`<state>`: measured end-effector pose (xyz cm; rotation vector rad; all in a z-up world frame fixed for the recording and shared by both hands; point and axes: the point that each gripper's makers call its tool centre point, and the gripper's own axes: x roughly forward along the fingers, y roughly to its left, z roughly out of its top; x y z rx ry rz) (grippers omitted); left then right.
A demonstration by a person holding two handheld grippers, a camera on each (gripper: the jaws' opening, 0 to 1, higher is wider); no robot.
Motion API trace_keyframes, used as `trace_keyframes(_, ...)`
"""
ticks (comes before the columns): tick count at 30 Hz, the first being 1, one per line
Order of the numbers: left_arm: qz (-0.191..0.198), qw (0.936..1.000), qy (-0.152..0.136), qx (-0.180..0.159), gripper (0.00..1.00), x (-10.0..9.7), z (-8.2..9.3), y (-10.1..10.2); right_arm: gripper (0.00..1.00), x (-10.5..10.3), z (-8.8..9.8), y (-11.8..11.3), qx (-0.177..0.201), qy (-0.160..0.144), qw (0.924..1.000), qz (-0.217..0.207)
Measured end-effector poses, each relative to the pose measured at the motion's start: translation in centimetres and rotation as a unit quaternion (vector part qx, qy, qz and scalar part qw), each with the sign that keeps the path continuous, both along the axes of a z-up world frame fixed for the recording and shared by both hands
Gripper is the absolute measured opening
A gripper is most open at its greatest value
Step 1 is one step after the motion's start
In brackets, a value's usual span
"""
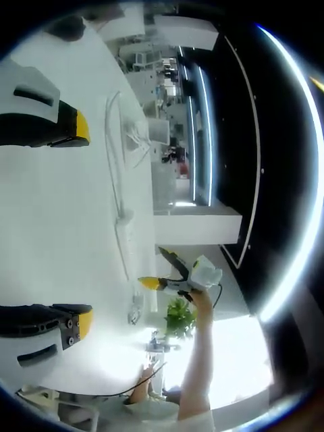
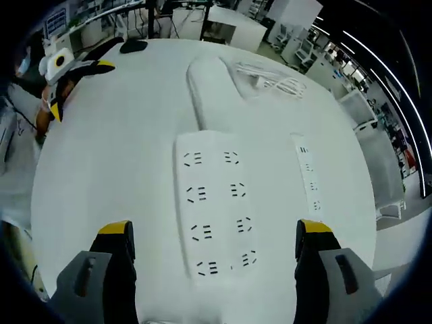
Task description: Straighten the power strip on the desk, plug the charger into it
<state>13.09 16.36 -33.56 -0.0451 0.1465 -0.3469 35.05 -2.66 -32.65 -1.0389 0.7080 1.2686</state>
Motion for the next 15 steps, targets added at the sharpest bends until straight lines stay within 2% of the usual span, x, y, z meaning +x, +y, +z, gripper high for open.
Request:
trace_keyframes(6,0.001,1.0,0.002,0.0,0.99,0.1,-0.1,0.0,0.99,0.6,-1.4,-0.7,-0.01,0.025,0.9995,-0.014)
trace_keyframes(15,0.001,1.0,0.004,0.003,0.99,0.0,-0.1,-0.1,0.95,2.2,-3.4,-1.4,0.002,0.075,0.9964,-0.039)
